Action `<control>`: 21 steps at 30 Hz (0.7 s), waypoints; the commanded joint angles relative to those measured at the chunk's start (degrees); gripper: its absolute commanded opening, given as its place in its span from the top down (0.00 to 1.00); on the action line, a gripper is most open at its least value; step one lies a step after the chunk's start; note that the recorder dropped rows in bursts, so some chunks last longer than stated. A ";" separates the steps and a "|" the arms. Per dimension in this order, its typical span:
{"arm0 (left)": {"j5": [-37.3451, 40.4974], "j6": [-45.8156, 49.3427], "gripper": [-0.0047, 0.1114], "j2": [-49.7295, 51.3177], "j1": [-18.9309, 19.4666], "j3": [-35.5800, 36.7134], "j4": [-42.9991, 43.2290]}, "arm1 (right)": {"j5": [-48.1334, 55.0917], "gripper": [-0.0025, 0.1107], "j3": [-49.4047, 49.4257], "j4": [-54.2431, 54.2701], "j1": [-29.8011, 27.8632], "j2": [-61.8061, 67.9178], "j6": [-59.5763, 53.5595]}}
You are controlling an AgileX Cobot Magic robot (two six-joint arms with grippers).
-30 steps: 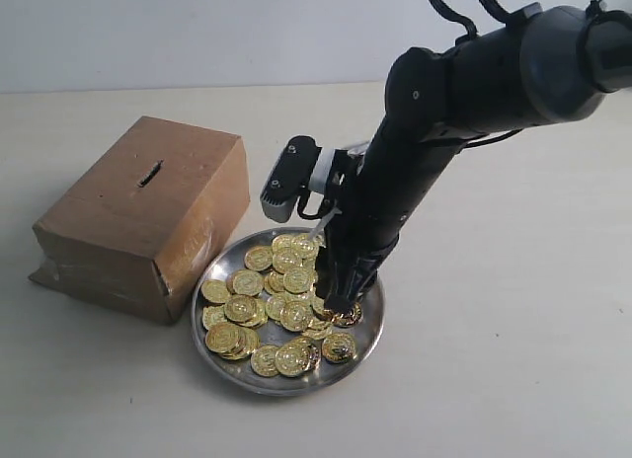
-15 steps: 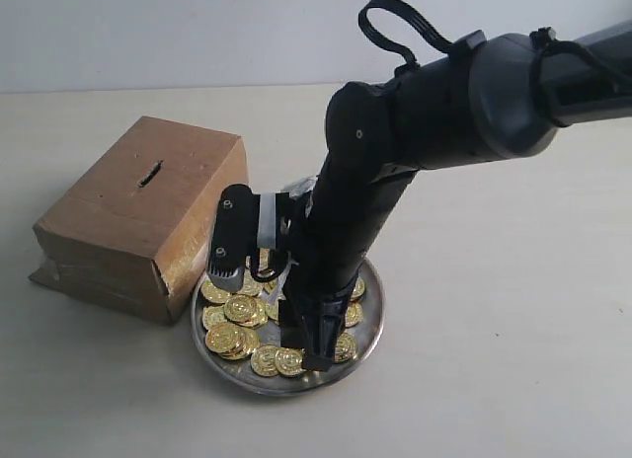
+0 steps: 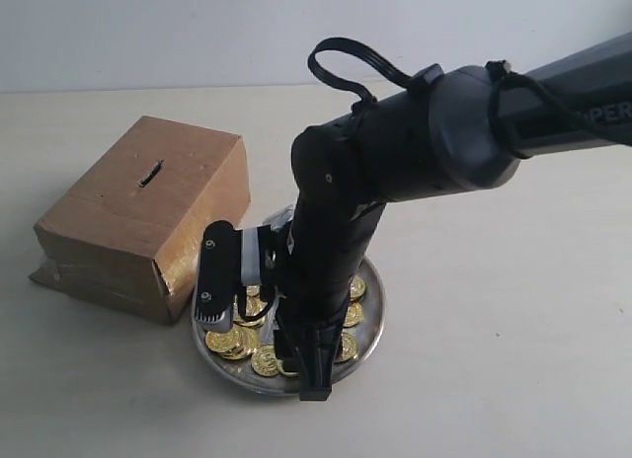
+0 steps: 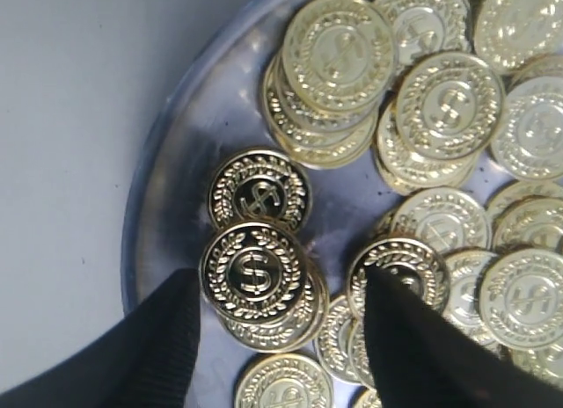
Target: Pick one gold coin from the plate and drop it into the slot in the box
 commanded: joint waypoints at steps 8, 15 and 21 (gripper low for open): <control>-0.08 0.16 0.96 -0.23 -0.35 -0.03 -0.45 | -1.39 0.50 -0.40 -0.48 0.08 1.13 1.67; -0.08 0.16 0.96 -0.23 -0.35 -0.03 -0.45 | -2.23 0.50 -0.40 -1.50 0.08 1.91 1.67; -0.08 0.16 0.96 -0.23 -0.35 -0.03 -0.45 | -2.63 0.50 -0.40 -1.60 0.08 2.26 1.67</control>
